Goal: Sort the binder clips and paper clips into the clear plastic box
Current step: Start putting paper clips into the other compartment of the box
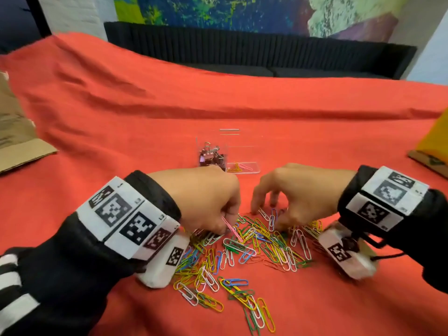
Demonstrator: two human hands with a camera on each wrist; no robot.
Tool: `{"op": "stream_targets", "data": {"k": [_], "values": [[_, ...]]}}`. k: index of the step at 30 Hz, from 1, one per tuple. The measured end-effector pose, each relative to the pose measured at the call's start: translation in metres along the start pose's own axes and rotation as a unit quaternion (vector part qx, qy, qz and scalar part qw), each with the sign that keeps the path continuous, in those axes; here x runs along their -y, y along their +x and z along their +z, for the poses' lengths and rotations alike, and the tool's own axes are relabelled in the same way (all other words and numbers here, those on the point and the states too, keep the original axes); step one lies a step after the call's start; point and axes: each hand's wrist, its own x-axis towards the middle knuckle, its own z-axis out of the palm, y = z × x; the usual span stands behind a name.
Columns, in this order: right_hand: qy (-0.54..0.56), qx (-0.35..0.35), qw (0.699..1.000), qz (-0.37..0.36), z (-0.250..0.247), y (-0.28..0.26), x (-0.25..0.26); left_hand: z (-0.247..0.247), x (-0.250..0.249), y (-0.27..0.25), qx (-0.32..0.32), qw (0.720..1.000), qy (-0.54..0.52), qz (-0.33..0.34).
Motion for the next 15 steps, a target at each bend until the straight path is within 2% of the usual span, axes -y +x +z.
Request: {"op": "stream_targets", "data": {"k": [5, 10, 15], "values": [[0.023, -0.016, 1.000, 0.011, 0.006, -0.004, -0.008, -0.014, 0.003, -0.004, -0.065, 0.995, -0.074, 0.008], [0.005, -0.033, 0.999, 0.036, 0.004, -0.007, -0.009, -0.034, 0.016, 0.002, -0.168, 0.964, -0.206, 0.005], [0.013, -0.038, 0.998, 0.037, 0.004, -0.007, -0.010, -0.057, 0.028, 0.027, -0.249, 0.942, -0.227, -0.016]]}}
